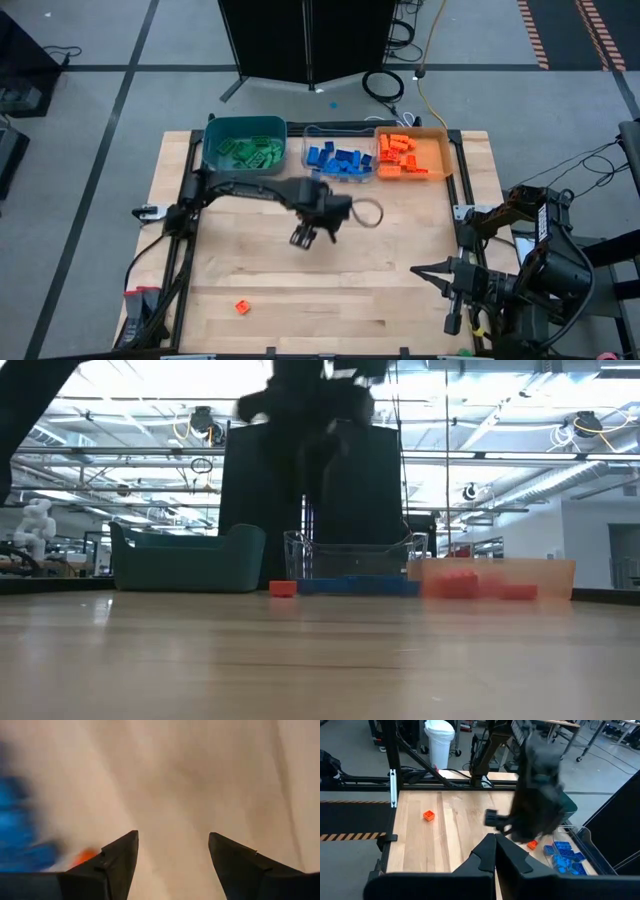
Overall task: Sort blocks
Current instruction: Put the orange game piece into the orange transparent bin
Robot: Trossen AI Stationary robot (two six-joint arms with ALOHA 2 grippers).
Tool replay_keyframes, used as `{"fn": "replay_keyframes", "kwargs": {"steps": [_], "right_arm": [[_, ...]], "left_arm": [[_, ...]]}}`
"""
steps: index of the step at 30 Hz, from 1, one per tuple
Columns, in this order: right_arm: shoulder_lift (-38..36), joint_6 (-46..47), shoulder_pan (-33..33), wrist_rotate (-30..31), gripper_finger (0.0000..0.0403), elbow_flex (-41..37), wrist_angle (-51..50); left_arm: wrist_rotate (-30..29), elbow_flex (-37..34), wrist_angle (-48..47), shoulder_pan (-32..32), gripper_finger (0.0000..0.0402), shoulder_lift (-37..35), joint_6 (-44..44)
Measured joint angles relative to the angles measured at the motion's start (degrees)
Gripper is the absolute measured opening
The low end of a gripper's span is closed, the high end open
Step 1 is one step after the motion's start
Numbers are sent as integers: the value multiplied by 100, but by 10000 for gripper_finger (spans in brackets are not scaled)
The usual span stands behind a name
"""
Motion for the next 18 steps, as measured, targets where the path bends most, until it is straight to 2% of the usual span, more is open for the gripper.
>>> {"fn": "replay_keyframes", "kwargs": {"steps": [7,11,15,18], "right_arm": [[4,139,2,-22,0,-231,127],[9,361,2,4,0,-400,129],[3,442,2,81,0,-407,73],[3,406,-1,304,0,-407,70]], "left_arm": [[163,-2146,1386,-138,221,-643,50],[-276,-3252,2123,90,219,-1257,180],[-731,-3741,2882,465,219,-1581,122],[-714,-3775,3495,775,219,-1600,-521]]}}
